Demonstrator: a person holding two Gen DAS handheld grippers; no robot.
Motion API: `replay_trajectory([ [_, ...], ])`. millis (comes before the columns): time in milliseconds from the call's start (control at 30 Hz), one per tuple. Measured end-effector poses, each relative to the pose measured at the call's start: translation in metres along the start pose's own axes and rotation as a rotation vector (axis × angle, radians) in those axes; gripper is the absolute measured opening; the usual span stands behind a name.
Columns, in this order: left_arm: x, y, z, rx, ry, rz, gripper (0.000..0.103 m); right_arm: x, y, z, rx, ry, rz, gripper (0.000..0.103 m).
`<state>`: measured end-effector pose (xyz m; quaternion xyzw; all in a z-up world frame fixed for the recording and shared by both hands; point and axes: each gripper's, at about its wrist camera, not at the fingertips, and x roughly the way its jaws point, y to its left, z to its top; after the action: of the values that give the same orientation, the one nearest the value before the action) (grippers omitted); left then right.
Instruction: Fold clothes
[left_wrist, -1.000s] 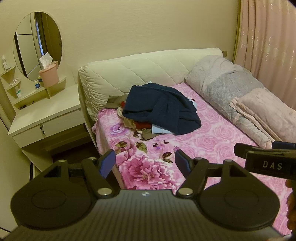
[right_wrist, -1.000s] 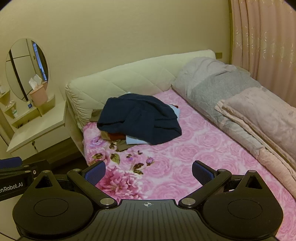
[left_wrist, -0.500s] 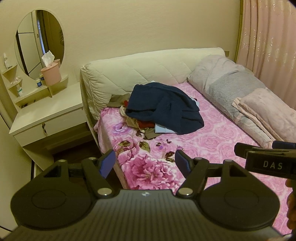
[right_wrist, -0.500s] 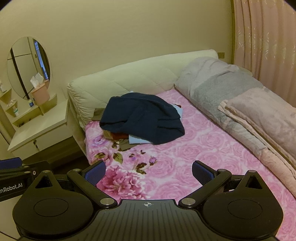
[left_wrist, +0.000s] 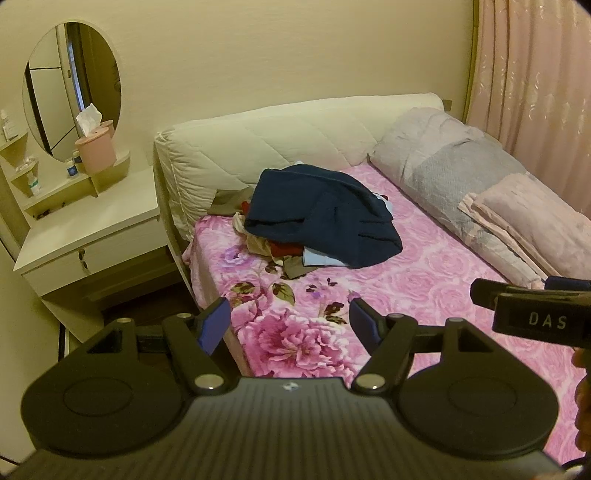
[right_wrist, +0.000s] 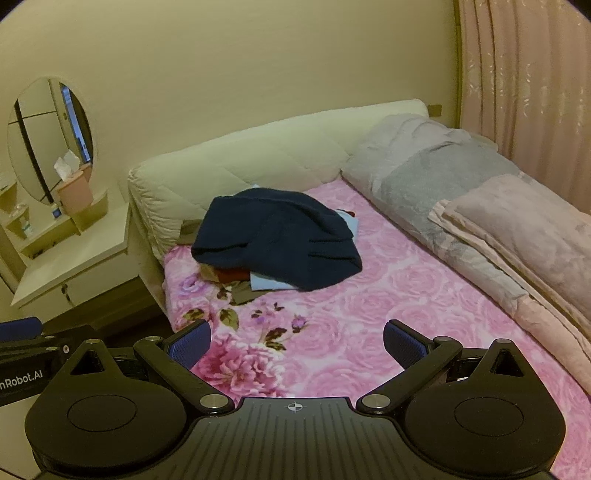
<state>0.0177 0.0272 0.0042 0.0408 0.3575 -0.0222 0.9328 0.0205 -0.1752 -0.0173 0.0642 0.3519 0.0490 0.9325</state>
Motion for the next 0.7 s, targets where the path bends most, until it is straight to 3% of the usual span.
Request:
replay_trajectory([
  [700, 0.02, 0.001, 0.01, 0.024, 0.026, -0.009, 0.068, 0.011, -0.011, 0.005, 0.031, 0.004, -0.013, 0.102],
])
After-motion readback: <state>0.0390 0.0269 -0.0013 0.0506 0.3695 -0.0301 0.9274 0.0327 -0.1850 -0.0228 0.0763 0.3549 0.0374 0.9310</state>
